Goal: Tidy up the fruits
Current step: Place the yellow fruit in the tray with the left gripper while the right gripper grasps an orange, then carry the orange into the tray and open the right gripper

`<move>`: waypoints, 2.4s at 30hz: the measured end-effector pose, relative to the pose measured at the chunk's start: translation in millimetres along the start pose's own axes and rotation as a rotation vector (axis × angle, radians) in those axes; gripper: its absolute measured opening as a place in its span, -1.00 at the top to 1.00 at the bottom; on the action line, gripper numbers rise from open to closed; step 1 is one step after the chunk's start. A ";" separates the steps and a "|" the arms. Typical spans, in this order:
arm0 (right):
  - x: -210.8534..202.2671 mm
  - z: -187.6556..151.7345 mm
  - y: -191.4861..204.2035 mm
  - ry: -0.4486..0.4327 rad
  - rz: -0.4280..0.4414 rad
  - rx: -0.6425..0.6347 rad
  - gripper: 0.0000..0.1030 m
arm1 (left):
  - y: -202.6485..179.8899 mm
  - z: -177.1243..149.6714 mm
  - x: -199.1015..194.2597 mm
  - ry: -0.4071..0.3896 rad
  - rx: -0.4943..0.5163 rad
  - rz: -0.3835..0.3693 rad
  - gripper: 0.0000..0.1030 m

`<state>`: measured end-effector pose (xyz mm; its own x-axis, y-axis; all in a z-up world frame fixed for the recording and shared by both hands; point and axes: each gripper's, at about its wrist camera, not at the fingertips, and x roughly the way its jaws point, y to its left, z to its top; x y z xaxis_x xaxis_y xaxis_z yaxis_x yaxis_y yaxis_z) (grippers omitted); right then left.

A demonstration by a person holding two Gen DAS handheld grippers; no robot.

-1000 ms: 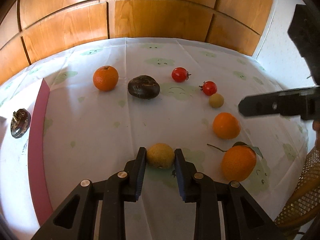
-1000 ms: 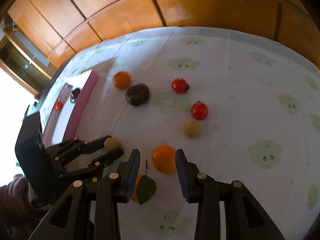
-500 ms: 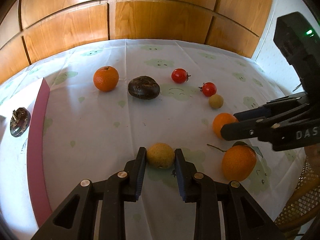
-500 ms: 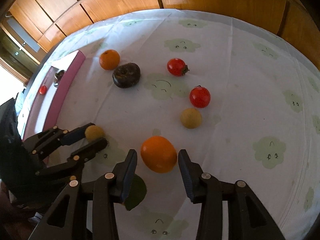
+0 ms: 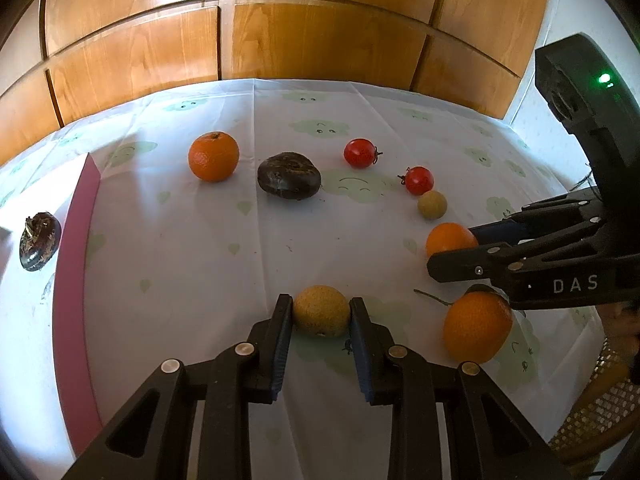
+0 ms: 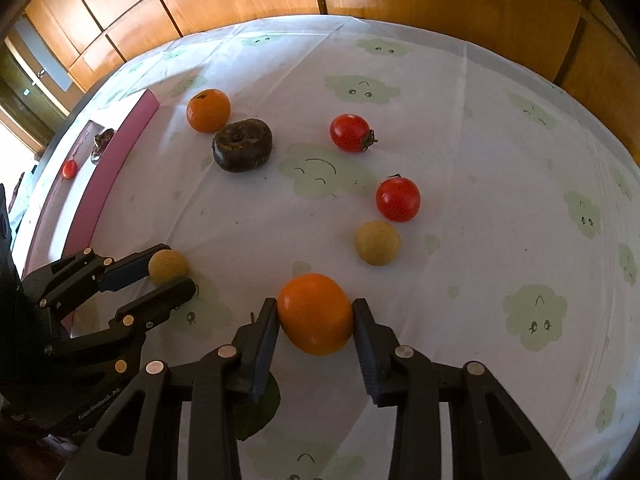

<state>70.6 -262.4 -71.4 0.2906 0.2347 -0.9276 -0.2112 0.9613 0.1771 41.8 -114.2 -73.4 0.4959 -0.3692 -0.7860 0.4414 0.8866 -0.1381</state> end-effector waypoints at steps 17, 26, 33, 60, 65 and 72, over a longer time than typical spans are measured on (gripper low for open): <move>4.2 2.1 4.3 -0.001 -0.019 -0.013 0.29 | 56.4 24.7 -75.6 -0.093 -0.175 -0.022 0.46; 6.3 1.9 6.5 0.005 -0.022 -0.015 0.29 | 180.0 1.1 -89.0 -0.045 -0.472 0.207 0.46; 7.7 1.4 7.4 0.003 -0.029 -0.015 0.29 | 220.3 -0.1 -75.2 -0.008 -0.486 0.333 0.45; 6.5 0.5 10.4 -0.008 -0.033 -0.023 0.30 | 152.4 -19.3 -117.8 -0.133 -0.438 0.379 -0.20; 1.0 -1.1 10.4 -0.025 -0.026 -0.031 0.30 | 141.7 -20.0 -117.9 -0.128 -0.413 0.370 -0.20; -13.0 -0.1 8.4 -0.071 0.005 -0.025 0.30 | 138.3 -22.1 -120.0 -0.121 -0.410 0.369 -0.23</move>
<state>64.9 -257.4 -57.9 0.3551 0.2504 -0.9007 -0.2356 0.9563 0.1730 26.8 58.9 -11.6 0.6554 -0.0223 -0.7549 -0.0921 0.9898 -0.1091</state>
